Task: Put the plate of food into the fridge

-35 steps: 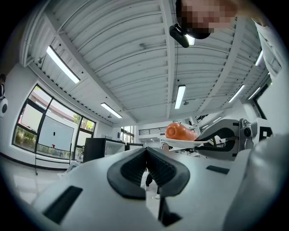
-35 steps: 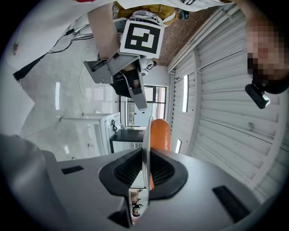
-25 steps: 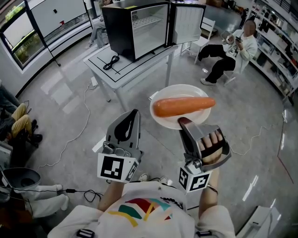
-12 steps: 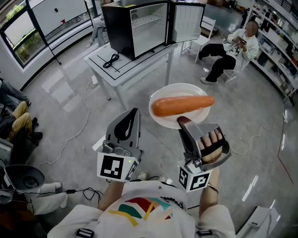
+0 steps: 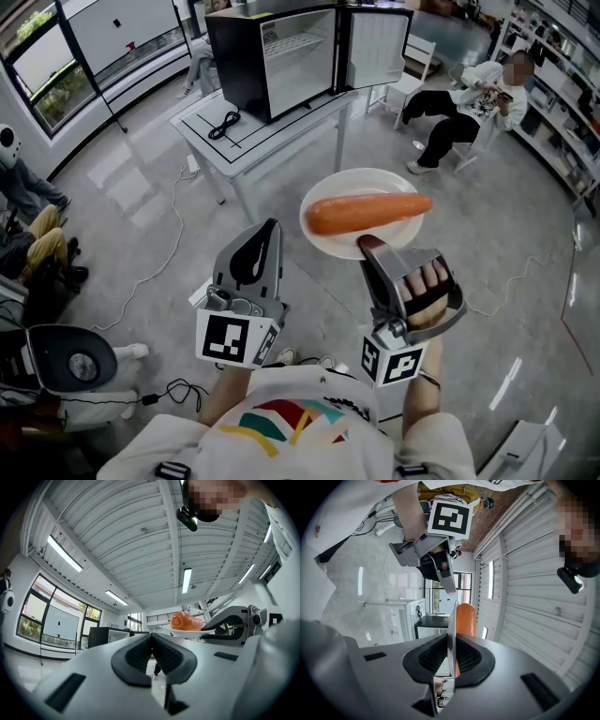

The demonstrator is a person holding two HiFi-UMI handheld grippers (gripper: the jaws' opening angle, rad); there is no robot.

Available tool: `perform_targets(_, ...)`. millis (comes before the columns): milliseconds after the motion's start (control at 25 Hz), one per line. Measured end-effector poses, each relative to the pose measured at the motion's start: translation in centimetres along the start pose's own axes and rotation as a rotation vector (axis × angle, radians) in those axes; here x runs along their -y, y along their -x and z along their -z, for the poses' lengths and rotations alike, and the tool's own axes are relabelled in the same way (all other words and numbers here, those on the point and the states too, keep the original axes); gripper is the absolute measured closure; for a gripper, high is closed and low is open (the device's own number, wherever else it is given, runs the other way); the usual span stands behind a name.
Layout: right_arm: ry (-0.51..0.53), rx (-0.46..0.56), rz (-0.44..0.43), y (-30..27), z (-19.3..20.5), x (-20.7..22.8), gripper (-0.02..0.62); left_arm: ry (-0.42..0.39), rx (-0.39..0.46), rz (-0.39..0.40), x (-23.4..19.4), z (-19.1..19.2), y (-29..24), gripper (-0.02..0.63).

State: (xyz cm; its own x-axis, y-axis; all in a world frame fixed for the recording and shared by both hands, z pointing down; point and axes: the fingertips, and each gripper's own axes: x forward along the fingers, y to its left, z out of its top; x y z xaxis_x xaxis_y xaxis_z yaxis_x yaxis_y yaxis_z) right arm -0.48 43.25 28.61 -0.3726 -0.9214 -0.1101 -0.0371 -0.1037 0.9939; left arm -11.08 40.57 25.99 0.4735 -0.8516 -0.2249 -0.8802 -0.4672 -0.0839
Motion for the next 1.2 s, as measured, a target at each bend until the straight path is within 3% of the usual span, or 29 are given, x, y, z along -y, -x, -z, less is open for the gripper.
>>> perform_targets(840, -0.020, 0.027, -0.057, 2.6, 4.3, -1.2, 0.557, -0.004, -0.031, -0.046, 4.8, 0.7, -0.7, 0.600)
perform_targets(1200, -0.032, 0.060, -0.080, 3.0, 4.5, -2.0, 0.557, -0.009, -0.057, -0.078, 5.1, 1.2, 0.1, 0.600)
